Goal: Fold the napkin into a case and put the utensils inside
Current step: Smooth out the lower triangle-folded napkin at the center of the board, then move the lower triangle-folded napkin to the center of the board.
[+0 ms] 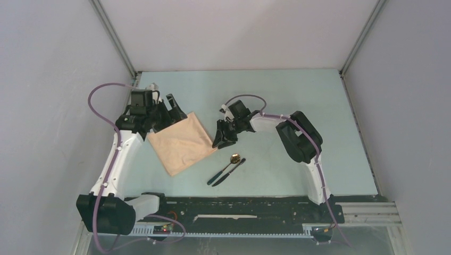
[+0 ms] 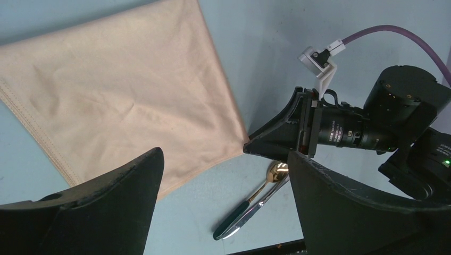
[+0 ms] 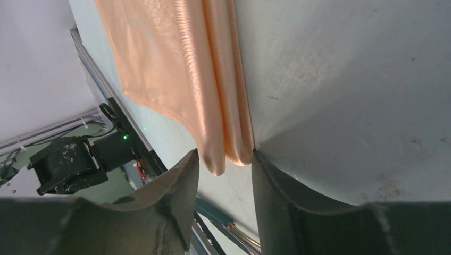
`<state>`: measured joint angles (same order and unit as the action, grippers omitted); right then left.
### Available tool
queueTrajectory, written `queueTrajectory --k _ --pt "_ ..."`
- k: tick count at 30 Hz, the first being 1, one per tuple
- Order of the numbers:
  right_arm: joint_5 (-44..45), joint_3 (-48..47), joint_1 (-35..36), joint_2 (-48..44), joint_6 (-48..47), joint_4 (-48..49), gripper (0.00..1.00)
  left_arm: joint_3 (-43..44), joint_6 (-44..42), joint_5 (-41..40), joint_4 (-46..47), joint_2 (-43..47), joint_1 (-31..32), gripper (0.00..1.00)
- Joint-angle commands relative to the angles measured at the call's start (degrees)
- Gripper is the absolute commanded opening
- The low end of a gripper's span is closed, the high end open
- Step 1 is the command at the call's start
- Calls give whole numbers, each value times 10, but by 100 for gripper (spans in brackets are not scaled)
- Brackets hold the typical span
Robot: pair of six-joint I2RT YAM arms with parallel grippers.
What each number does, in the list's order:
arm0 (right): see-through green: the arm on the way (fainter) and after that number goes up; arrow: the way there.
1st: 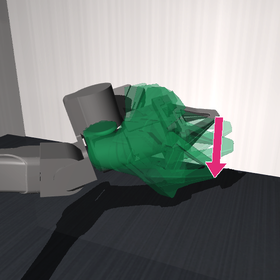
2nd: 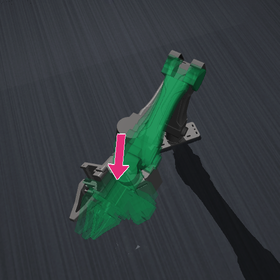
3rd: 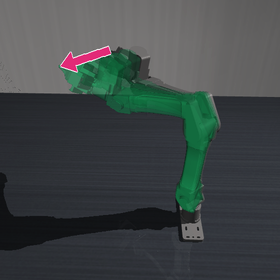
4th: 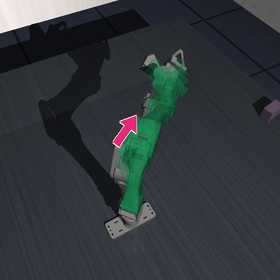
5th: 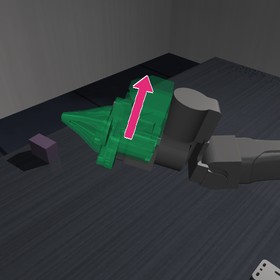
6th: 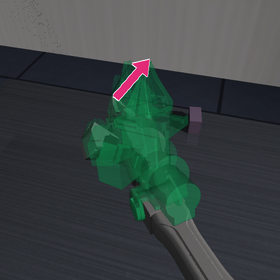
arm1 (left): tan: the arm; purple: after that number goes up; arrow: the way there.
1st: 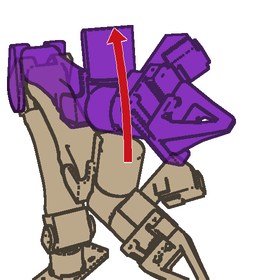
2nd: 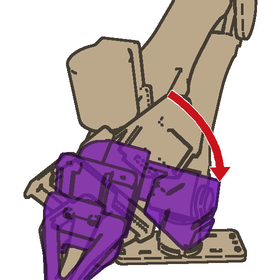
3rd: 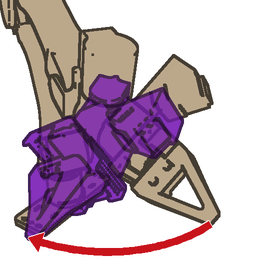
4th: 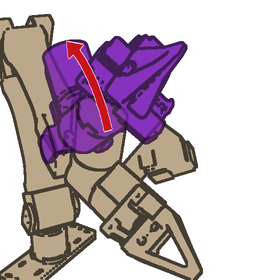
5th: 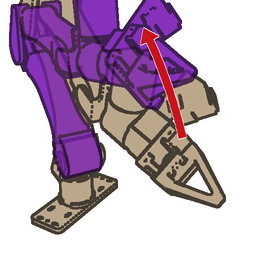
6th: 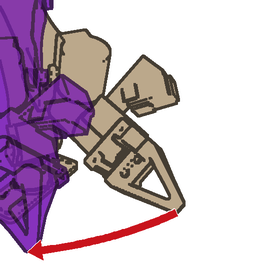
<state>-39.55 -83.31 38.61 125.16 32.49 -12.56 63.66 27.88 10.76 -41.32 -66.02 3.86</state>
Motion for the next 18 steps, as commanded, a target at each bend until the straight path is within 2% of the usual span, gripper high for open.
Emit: queueTrajectory --k 1,6,15,16,17,18 --pt "-3 17 -8 3 13 38 47 29 -10 0 -1 13 0 94" --pt "-14 17 -15 1 6 39 36 28 -9 2 -1 14 0 94" --pt "-39 34 -28 6 37 91 6 1 -5 -26 6 7 0 94" --pt "-41 34 -30 5 37 93 6 -1 -5 -25 6 6 0 94" --pt "-44 35 -30 3 35 92 12 -4 -4 -25 7 5 0 94" --pt "-43 38 -30 1 32 90 26 -6 -4 -24 8 6 0 94"
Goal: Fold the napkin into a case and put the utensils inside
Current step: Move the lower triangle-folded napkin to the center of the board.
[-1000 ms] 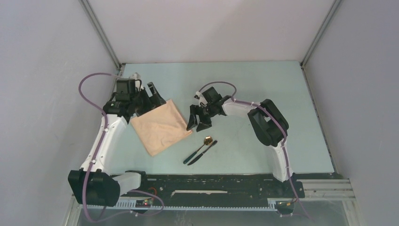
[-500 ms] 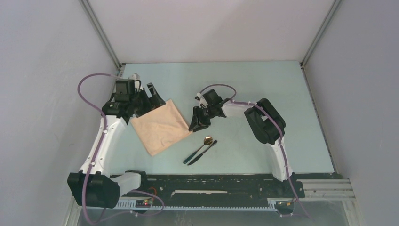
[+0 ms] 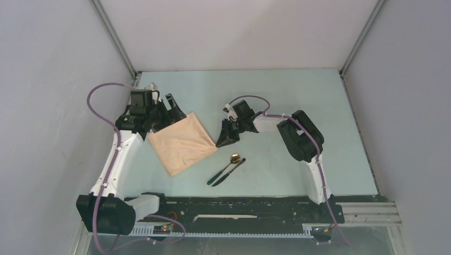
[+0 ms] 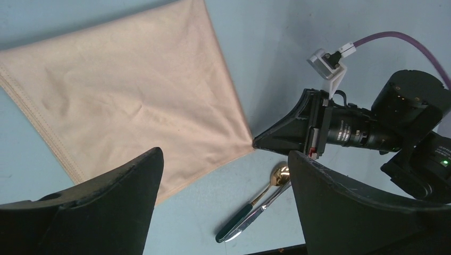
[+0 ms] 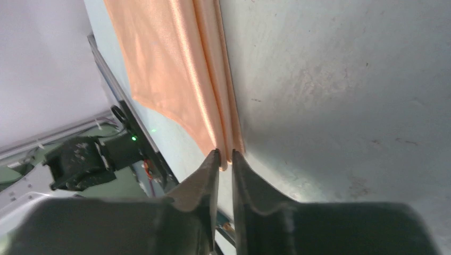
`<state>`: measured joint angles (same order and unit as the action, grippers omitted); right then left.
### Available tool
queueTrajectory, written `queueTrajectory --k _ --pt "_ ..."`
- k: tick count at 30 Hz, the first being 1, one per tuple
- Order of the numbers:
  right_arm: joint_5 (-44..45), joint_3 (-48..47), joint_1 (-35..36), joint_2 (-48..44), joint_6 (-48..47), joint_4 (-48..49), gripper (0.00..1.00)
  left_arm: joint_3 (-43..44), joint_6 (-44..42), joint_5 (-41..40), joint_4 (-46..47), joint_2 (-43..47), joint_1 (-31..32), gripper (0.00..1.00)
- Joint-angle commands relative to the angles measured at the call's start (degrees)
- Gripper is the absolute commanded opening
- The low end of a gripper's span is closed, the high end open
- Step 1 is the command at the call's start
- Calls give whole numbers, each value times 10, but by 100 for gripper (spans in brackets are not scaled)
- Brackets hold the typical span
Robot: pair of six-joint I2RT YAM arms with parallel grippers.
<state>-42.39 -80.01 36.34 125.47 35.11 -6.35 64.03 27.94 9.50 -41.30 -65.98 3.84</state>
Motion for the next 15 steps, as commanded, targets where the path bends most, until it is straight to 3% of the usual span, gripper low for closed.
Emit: queueTrajectory --k 1,4,7,12,15 --pt "-11 10 -7 -8 6 29 39 -12 -4 -11 8 6 1 94" --pt "-2 23 -1 -21 1 29 51 -14 -4 -12 10 6 0 94" --pt "0 24 11 -17 2 29 54 -16 -2 -10 12 7 1 94" --pt "16 24 27 -7 15 35 52 -14 -4 -10 11 9 0 94" --pt "27 25 29 -9 18 40 40 -10 -7 -10 5 13 1 94"
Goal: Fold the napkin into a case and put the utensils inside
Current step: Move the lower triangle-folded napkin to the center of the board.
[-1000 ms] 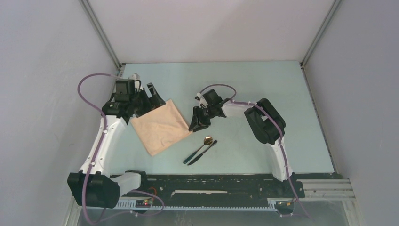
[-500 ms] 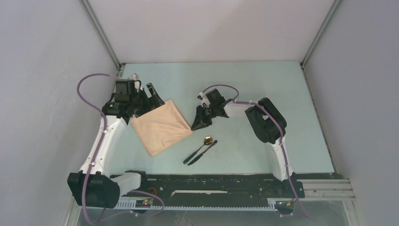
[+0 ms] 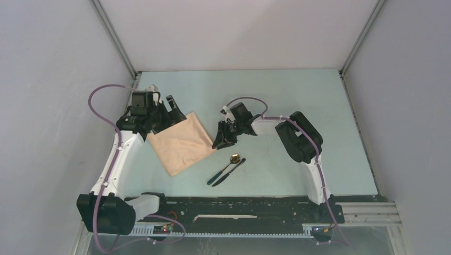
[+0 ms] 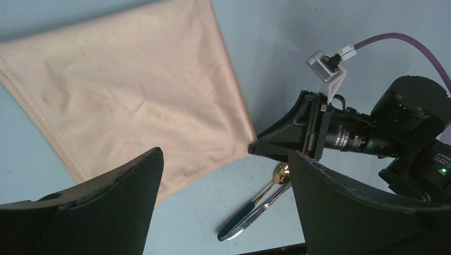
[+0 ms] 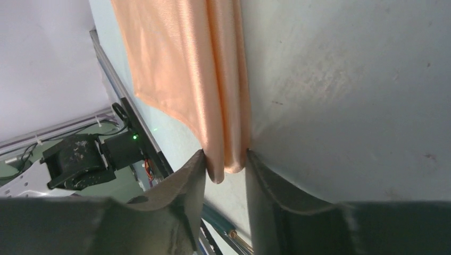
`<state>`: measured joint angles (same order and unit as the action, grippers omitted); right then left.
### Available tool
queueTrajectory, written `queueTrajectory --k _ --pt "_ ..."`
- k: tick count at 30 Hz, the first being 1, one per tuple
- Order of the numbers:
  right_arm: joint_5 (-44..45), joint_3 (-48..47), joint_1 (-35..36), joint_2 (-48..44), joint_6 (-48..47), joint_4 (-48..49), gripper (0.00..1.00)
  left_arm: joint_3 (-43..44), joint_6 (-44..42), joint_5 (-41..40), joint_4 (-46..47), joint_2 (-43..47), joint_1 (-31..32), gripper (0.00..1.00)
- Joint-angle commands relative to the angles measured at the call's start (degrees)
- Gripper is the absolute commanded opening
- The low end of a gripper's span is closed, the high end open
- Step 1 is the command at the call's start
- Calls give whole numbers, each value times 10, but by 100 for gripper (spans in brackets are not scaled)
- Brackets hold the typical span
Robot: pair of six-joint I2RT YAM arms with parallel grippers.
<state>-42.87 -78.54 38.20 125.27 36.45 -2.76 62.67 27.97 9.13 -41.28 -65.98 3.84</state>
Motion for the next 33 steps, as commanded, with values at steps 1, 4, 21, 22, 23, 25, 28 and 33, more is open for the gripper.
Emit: queueTrajectory --k 1,4,21,22,23,25,28,33 --pt "36 10 9 -8 7 8 36 6 -9 -7 2 14 0 94" --pt "43 10 -3 -10 9 9 20 7 -13 -16 -1 18 0 95" --pt "50 -144 -98 -5 -196 -219 24 -127 90 70 80 29 -143 94" --pt "71 -155 -98 -17 -198 -236 33 -140 94 76 84 35 -163 95" --pt "95 -168 -98 -32 -199 -254 43 -152 96 82 88 42 -183 94" --pt "174 -198 -89 -68 -217 -317 67 -169 95 84 89 52 -220 94" --pt "334 -237 -40 -118 -272 -388 82 -188 90 87 88 60 -254 95" --pt "406 -159 122 -178 -455 -325 83 -212 100 73 94 68 -268 95"
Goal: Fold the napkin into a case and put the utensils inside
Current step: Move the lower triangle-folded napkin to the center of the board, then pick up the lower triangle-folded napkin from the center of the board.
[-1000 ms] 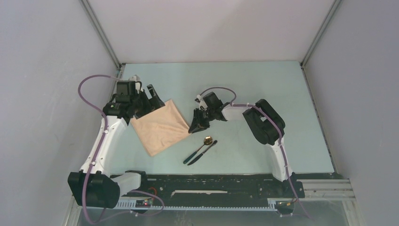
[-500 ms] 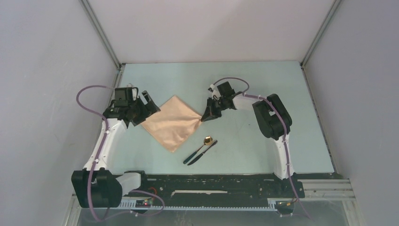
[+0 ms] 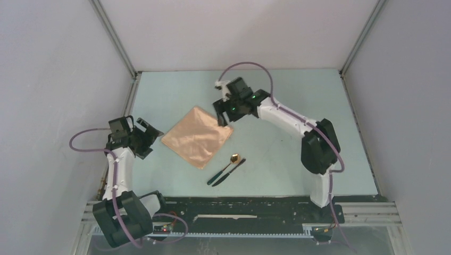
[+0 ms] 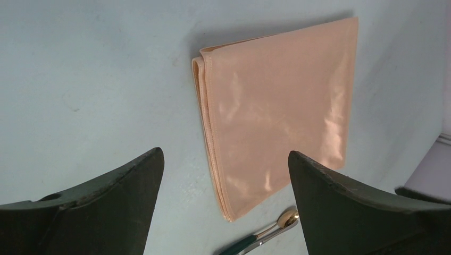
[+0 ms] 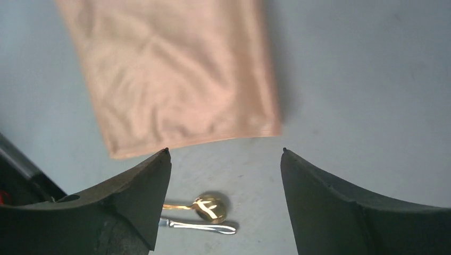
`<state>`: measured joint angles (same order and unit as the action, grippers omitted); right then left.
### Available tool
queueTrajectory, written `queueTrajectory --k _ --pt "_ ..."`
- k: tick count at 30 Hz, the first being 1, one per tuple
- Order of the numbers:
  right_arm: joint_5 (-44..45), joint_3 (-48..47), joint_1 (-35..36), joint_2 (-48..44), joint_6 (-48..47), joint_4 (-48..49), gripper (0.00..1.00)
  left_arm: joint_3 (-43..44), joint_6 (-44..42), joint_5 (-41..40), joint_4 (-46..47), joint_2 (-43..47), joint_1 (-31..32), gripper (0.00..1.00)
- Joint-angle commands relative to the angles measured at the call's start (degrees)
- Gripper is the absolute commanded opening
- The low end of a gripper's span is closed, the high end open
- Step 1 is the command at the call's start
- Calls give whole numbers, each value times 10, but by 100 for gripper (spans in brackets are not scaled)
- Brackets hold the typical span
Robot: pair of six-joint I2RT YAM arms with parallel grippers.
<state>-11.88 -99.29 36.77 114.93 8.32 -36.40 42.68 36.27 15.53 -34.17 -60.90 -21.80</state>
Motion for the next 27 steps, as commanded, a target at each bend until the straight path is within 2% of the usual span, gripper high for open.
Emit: queueTrajectory --k 1,4,9,13,15,19,23,25,27 --pt "112 62 169 -79 -192 34 85 -16 21 1 24 20 -16 95" --pt "114 33 228 -41 -187 37 86 -15 25 -25 15 20 -28 95" --pt "70 -22 280 38 -143 47 81 5 25 -93 -18 12 -39 96" --pt "66 -55 292 96 -112 45 61 9 32 -120 -22 11 -45 97" --pt "71 -58 296 113 -110 47 59 8 33 -120 -20 11 -48 97" --pt "97 -66 298 139 -114 40 64 9 24 -110 -13 3 -51 97" --pt "107 -63 297 157 -116 35 63 8 16 -95 -12 -4 -53 97" --pt "118 -59 298 162 -113 34 60 6 13 -90 -10 -5 -53 97" --pt "152 -53 299 164 -110 34 51 4 9 -83 -8 -5 -54 97"
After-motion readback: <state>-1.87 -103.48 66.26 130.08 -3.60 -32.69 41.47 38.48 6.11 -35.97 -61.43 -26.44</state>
